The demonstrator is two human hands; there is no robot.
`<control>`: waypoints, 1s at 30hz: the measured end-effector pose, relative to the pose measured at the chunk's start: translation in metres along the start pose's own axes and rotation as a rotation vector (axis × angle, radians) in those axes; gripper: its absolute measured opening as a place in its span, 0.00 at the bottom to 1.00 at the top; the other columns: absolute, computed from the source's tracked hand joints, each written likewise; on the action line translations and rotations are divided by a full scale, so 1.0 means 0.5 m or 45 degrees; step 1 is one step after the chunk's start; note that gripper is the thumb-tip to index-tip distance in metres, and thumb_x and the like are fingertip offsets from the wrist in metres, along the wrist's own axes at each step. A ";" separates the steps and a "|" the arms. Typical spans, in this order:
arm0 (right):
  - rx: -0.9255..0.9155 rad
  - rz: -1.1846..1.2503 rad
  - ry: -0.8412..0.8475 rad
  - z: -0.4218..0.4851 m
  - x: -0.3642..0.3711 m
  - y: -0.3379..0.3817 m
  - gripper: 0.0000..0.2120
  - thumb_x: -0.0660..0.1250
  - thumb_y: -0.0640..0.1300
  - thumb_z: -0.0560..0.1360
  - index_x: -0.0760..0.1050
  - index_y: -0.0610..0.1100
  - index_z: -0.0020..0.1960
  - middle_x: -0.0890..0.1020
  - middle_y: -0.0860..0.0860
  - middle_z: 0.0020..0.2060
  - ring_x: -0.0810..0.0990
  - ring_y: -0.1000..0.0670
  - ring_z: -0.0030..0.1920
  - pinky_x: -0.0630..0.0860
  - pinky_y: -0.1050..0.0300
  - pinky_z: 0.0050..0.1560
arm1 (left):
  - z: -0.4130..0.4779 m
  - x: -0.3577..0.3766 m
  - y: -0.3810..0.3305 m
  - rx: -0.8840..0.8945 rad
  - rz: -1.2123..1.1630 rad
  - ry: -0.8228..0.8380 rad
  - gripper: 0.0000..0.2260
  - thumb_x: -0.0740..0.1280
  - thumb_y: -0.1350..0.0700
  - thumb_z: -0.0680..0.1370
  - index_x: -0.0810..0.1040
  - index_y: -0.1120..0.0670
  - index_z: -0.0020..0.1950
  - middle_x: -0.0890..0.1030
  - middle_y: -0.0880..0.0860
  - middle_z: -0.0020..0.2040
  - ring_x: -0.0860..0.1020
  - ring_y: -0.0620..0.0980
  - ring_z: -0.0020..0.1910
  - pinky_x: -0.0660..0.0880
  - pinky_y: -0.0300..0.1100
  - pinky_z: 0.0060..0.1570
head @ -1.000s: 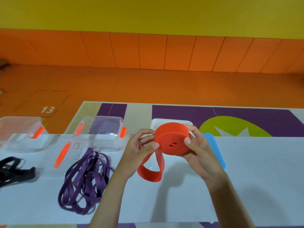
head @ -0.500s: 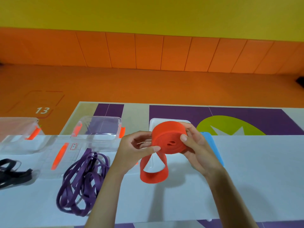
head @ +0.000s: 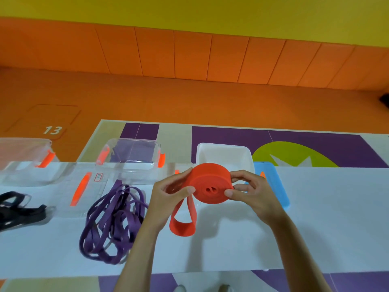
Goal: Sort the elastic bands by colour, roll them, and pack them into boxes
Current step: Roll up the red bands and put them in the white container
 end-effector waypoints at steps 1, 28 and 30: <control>0.003 0.003 -0.009 0.000 0.010 -0.006 0.23 0.84 0.53 0.64 0.85 0.53 0.57 0.86 0.48 0.52 0.87 0.38 0.49 0.84 0.49 0.55 | -0.004 -0.010 0.006 -0.024 -0.002 -0.002 0.21 0.80 0.49 0.67 0.87 0.36 0.59 0.88 0.46 0.60 0.85 0.44 0.59 0.79 0.32 0.56; 0.237 0.066 0.025 -0.018 0.106 -0.038 0.21 0.80 0.56 0.64 0.87 0.54 0.56 0.88 0.50 0.48 0.89 0.48 0.48 0.85 0.53 0.44 | -0.068 -0.066 0.065 -0.155 -0.024 -0.028 0.15 0.82 0.48 0.70 0.90 0.45 0.56 0.87 0.48 0.61 0.84 0.47 0.62 0.79 0.35 0.58; 0.222 0.095 -0.056 -0.024 0.101 -0.044 0.21 0.80 0.56 0.63 0.87 0.54 0.55 0.89 0.49 0.48 0.89 0.48 0.46 0.84 0.54 0.42 | -0.067 -0.071 0.061 -0.214 0.049 0.105 0.15 0.80 0.47 0.74 0.88 0.43 0.61 0.85 0.45 0.62 0.82 0.43 0.64 0.77 0.34 0.60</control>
Point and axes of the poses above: each hand's wrist, its own z-axis towards the middle knuckle, its own x-axis out of the palm, y = z × x, the point moved 4 cm from there along z, towards the middle knuckle
